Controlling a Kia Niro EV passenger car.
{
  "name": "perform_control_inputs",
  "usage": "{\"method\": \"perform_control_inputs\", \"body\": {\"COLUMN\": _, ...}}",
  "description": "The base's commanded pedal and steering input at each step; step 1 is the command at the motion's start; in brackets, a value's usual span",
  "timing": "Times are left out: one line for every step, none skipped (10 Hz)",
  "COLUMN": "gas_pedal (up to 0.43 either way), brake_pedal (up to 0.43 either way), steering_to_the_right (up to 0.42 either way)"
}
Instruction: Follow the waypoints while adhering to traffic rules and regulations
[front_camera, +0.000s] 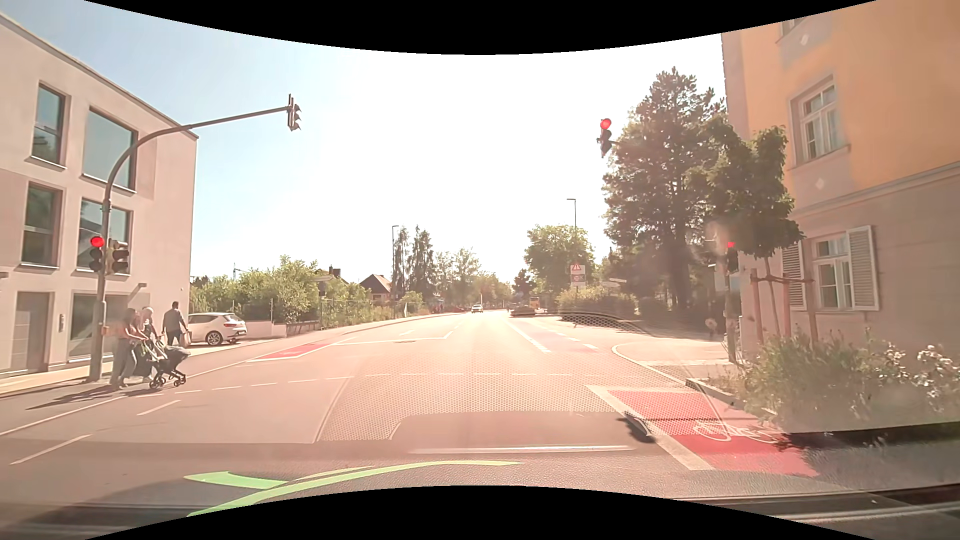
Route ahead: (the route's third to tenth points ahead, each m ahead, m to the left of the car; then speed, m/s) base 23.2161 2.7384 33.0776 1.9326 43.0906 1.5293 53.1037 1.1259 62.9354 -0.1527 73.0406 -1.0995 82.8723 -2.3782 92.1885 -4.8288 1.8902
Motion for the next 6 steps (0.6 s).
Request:
{"method": "perform_control_inputs", "body": {"gas_pedal": 0.0, "brake_pedal": 0.207, "steering_to_the_right": 0.001}}
{"method": "perform_control_inputs", "body": {"gas_pedal": 0.0, "brake_pedal": 0.213, "steering_to_the_right": 0.001}}
{"method": "perform_control_inputs", "body": {"gas_pedal": 0.0, "brake_pedal": 0.207, "steering_to_the_right": 0.001}}
{"method": "perform_control_inputs", "body": {"gas_pedal": 0.0, "brake_pedal": 0.207, "steering_to_the_right": 0.001}}
{"method": "perform_control_inputs", "body": {"gas_pedal": 0.0, "brake_pedal": 0.201, "steering_to_the_right": 0.001}}
{"method": "perform_control_inputs", "body": {"gas_pedal": 0.0, "brake_pedal": 0.207, "steering_to_the_right": 0.0}}
